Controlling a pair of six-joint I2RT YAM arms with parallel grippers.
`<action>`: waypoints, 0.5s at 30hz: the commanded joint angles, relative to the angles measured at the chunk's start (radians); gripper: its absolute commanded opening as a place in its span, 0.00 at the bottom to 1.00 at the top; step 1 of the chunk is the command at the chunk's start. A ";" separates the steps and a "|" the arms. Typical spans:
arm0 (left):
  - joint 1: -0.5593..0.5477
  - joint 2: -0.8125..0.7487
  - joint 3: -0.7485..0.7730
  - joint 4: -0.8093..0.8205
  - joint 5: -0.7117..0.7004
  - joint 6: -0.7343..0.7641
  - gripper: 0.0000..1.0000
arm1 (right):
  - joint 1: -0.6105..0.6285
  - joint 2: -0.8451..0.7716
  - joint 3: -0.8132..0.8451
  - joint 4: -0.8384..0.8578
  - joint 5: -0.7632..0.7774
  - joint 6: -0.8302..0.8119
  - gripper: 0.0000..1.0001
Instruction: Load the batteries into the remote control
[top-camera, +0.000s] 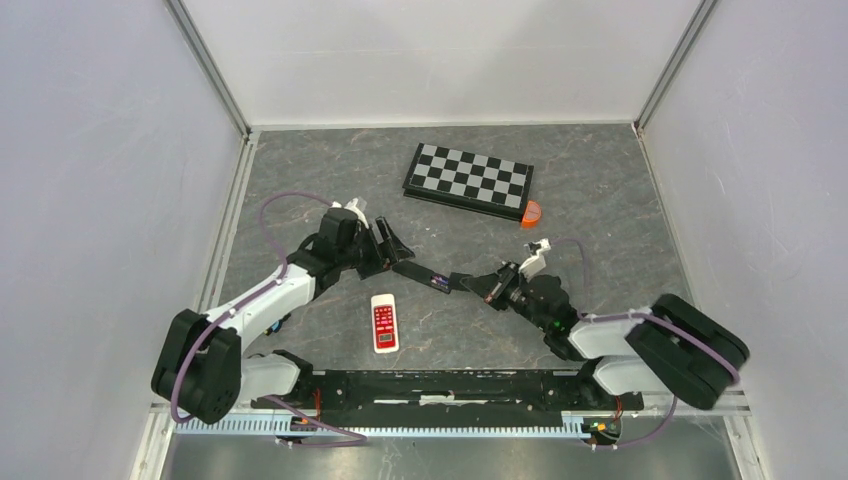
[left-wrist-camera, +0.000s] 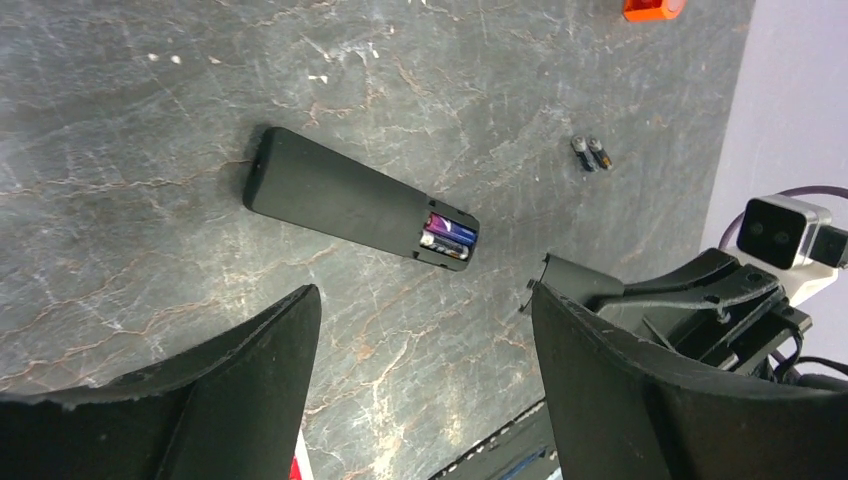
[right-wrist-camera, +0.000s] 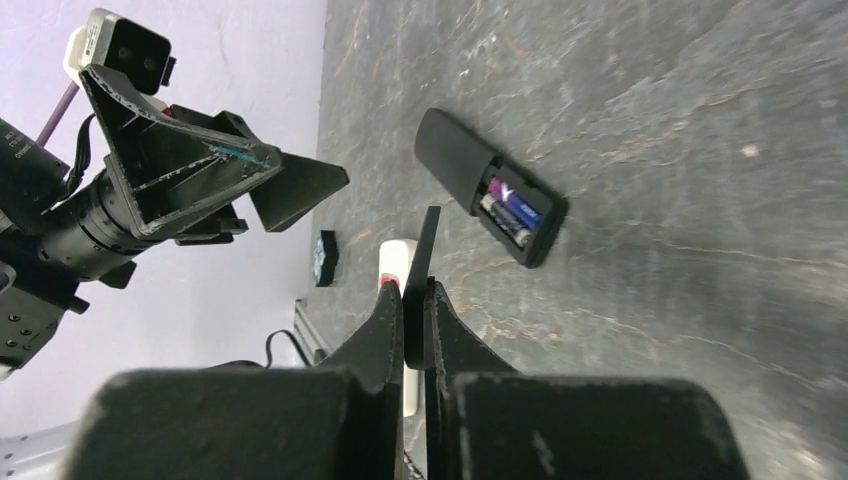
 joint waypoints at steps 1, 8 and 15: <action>0.003 -0.006 0.058 -0.022 -0.095 0.051 0.82 | 0.035 0.133 0.092 0.235 0.008 0.088 0.00; 0.006 -0.010 0.072 -0.074 -0.159 0.077 0.83 | 0.084 0.232 0.134 0.200 0.107 0.169 0.00; 0.008 -0.018 0.068 -0.092 -0.187 0.088 0.84 | 0.111 0.318 0.178 0.150 0.156 0.227 0.00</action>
